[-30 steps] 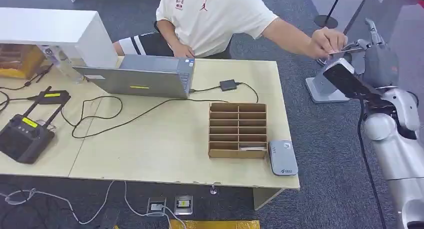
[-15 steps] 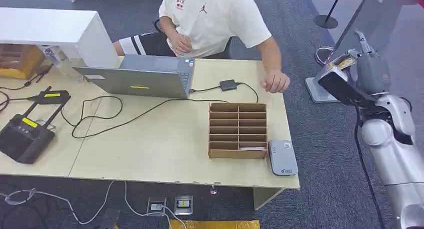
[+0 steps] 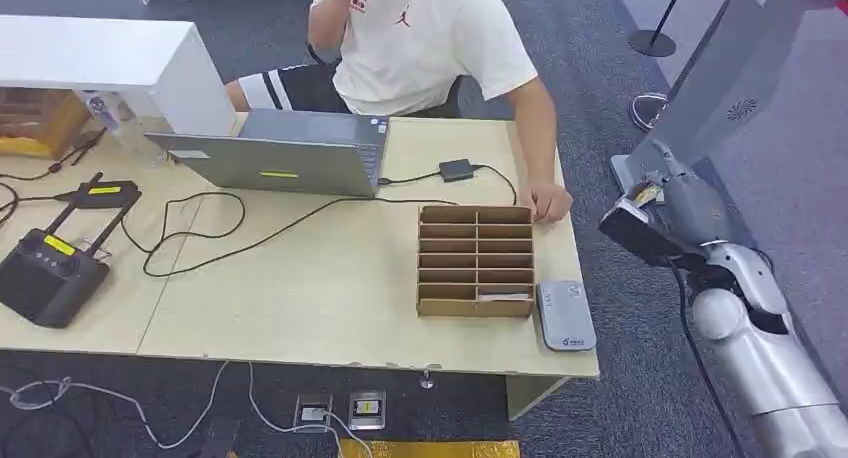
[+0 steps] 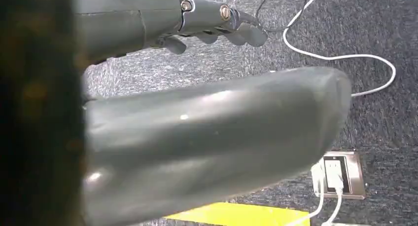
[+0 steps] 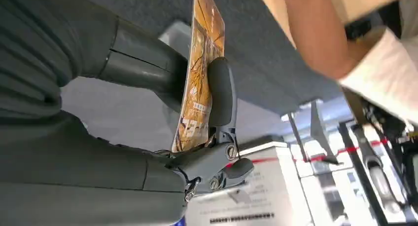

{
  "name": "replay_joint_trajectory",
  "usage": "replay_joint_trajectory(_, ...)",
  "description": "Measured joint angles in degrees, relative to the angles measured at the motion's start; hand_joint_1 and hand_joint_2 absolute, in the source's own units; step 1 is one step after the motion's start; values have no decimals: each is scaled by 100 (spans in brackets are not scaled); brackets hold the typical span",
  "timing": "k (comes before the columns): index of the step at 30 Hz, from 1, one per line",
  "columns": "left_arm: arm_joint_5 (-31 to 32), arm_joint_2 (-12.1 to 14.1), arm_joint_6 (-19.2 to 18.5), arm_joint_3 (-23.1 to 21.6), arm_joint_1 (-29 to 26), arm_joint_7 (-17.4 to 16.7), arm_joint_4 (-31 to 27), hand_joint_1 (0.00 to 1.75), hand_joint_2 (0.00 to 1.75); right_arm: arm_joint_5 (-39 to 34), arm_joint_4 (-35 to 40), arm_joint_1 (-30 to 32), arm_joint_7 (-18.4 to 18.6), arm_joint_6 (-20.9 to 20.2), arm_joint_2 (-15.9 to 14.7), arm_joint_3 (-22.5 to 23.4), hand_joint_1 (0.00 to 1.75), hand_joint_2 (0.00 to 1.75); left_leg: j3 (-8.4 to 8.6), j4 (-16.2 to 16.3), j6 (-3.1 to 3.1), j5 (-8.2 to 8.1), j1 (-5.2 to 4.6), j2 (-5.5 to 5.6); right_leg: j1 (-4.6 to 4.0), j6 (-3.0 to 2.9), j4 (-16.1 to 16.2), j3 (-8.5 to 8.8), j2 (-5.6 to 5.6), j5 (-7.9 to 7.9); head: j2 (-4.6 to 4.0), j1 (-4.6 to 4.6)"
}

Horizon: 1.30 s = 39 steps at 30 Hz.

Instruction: Pass the card to the sensor for recognition and then transmit it.

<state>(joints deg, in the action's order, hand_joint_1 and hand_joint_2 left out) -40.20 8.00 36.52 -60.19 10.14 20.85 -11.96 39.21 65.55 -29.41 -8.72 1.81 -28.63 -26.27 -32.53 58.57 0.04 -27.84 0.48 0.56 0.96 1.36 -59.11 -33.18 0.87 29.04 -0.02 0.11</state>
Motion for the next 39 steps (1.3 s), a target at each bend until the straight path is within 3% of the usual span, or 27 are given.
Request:
replay_joint_trajectory(14,52,-15,7,-2,-4,0,0,0,0,-446,31,754,323,138,70,-553,175,175,-1,0,-1,-1,0,-4,0,-2,0,-4,-3,1,0,-2)
replay_joint_trajectory(22,59,-17,7,-2,-4,-2,0,0,0,-632,256,1212,869,514,72,-835,175,175,-4,0,-1,-4,-1,-5,0,-2,1,-6,-3,2,0,-4)
replay_joint_trajectory(39,79,-17,7,-2,-7,-66,0,0,0,-852,479,1482,894,492,-28,-1152,175,175,4,0,-1,-4,-1,-18,0,-2,2,-7,-28,2,0,-2)
